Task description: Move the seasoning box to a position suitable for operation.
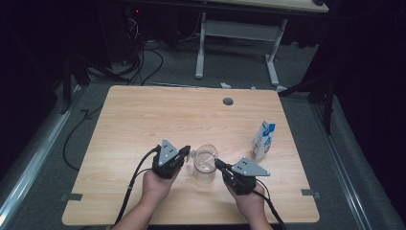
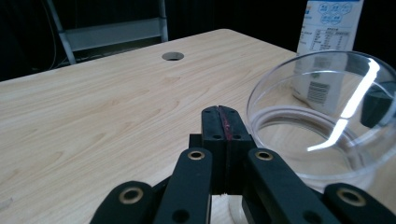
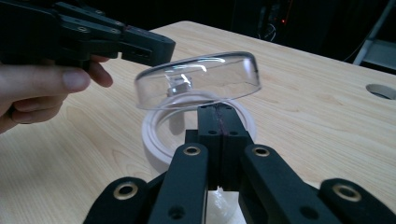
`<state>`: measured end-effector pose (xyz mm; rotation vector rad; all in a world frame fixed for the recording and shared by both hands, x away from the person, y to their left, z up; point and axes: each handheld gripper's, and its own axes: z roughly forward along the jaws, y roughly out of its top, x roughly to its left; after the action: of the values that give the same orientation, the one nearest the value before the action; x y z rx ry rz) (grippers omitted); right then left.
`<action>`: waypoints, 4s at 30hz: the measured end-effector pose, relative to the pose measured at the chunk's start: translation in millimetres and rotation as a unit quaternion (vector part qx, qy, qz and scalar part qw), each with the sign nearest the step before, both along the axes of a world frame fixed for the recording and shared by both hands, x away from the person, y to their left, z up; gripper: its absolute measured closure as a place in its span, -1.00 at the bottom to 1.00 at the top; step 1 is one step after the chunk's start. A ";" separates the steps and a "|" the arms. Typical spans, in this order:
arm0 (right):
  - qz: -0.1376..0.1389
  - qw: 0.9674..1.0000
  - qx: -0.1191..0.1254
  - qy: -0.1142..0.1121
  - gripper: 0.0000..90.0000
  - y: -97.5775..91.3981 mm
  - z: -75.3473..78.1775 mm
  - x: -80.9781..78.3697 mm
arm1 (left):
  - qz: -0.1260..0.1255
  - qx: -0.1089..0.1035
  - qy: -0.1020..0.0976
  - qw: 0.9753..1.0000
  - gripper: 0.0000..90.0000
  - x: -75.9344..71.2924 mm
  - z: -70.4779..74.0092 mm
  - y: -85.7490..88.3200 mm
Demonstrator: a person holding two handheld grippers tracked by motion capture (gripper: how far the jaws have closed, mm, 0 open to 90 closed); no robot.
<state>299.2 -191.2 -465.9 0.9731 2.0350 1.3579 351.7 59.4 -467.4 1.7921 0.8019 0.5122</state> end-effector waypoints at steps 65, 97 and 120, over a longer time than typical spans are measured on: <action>-0.002 1.000 -0.008 0.008 1.00 4.9 -10.8 1.3 | -0.044 -0.040 0.023 0.998 1.00 -36.5 -19.7 -8.4; 0.007 1.000 -0.009 0.004 1.00 5.3 -12.6 2.6 | -0.032 -0.064 0.013 0.997 1.00 -33.5 -9.4 -13.4; 0.003 1.000 0.007 -0.008 0.91 -3.8 -7.5 -2.5 | -0.020 -0.039 0.017 0.999 0.95 -30.8 -20.0 8.3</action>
<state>296.7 -195.0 -473.4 0.9602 2.0199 1.3805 320.8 67.7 -487.4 1.7459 0.7985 0.4200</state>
